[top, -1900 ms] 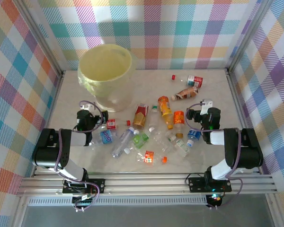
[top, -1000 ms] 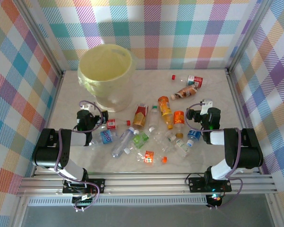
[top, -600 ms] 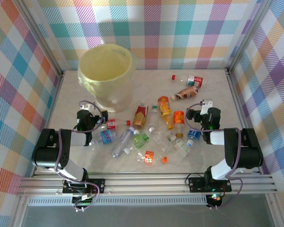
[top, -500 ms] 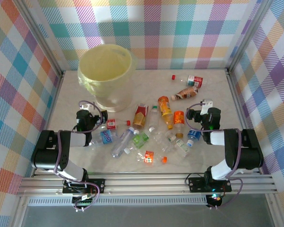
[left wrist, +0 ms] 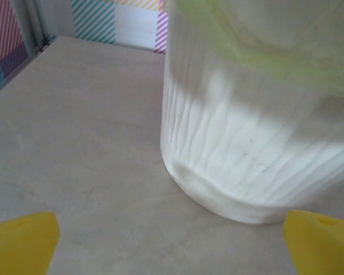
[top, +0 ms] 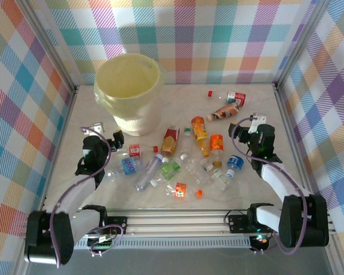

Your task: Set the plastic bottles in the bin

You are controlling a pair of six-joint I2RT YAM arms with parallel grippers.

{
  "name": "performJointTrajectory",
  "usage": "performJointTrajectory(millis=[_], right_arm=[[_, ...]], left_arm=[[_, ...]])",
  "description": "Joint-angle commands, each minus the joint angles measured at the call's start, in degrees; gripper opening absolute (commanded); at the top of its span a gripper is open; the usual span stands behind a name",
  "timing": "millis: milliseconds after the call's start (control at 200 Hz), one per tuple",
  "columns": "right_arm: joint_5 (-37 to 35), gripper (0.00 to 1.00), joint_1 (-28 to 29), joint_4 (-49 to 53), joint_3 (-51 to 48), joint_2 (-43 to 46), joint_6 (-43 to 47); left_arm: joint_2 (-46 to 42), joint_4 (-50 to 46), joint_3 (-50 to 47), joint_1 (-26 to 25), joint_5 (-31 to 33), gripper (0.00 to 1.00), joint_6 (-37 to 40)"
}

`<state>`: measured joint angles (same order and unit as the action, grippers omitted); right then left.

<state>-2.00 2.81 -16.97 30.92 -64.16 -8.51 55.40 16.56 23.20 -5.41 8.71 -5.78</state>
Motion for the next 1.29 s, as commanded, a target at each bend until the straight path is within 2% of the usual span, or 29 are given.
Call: performJointTrajectory(millis=[0, 185, 300, 505, 730, 830, 905, 1035, 1290], right_arm=[[-1.26, 1.00, 1.90, 14.49, 4.90, 2.68, -6.90], [-3.10, 1.00, 2.81, 29.70, 13.51, 2.91, -14.46], [-2.23, 1.00, 2.77, 36.23, 18.75, 1.54, -17.92], [-1.79, 0.99, 2.82, 45.06, 27.62, -4.32, -27.31], [0.84, 0.96, 2.81, 46.37, 34.85, -15.33, -35.66], [0.85, 0.95, 2.82, 45.85, 38.39, -21.27, -38.13], [0.37, 0.93, 2.81, 45.38, 40.91, -25.70, -39.72], [-0.76, 0.92, 2.82, 44.59, 45.02, -32.94, -42.27], [-2.87, 0.90, 2.82, 46.14, 55.54, -44.77, -44.66]], left_arm=[[-6.99, -18.41, 3.59, -2.33, 4.31, 1.00, -7.72], [-15.01, -31.91, 5.95, -7.95, 3.01, 1.00, -19.36], [-16.45, -38.31, 7.59, -10.83, -1.76, 1.00, -23.66], [-16.24, -40.74, 11.13, -17.06, -18.52, 1.00, -21.89], [-15.57, -39.51, 14.55, -24.64, -31.07, 1.00, -15.75], [-14.05, -35.89, 14.85, -26.16, -37.58, 1.00, -16.42], [-12.69, -35.45, 16.05, -28.53, -37.63, 1.00, -16.05], [-10.14, -36.18, 18.41, -31.92, -34.17, 1.00, -14.38], [-7.13, -36.61, 21.81, -32.88, -36.85, 1.00, -11.24]])
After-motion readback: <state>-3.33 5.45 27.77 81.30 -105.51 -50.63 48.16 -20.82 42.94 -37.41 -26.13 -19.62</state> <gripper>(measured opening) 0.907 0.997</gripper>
